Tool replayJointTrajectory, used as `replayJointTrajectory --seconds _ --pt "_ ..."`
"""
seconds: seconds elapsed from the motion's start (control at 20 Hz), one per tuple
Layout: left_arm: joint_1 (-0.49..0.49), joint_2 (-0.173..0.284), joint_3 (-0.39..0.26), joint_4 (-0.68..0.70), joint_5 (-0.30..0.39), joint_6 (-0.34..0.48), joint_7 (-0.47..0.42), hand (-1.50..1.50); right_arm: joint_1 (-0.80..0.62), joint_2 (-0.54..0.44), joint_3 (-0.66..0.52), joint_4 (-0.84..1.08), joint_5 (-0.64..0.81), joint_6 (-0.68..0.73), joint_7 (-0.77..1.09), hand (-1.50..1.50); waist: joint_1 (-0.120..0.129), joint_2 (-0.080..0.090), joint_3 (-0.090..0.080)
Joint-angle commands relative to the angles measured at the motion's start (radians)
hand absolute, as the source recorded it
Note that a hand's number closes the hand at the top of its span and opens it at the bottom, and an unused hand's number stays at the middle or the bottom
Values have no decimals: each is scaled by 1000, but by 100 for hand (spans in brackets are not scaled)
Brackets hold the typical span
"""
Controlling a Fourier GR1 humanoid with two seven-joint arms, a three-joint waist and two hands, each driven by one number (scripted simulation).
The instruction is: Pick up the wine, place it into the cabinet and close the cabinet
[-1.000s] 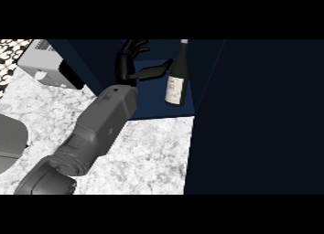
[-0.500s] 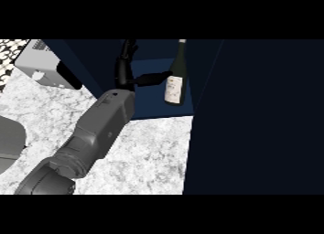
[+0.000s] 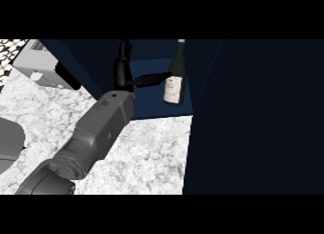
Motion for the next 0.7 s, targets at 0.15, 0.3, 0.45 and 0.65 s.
replayJointTrajectory --seconds 0.15,0.3,0.45,0.65 --pt "5 3 10 -4 -3 -41 -18 -150 9 10 9 4 -19 5 -31 -150 4 4 -2" --pt "53 1 4 -5 -14 -93 -68 -150 2 10 37 -39 5 -6 16 -150 7 1 -3" --pt "32 3 -10 3 -34 -87 -48 -150 15 9 22 -17 -1 2 -9 -150 15 -2 -3" --pt "38 33 -10 2 -36 -191 0 -150 25 9 18 -50 -14 -19 24 -150 27 -9 -2"
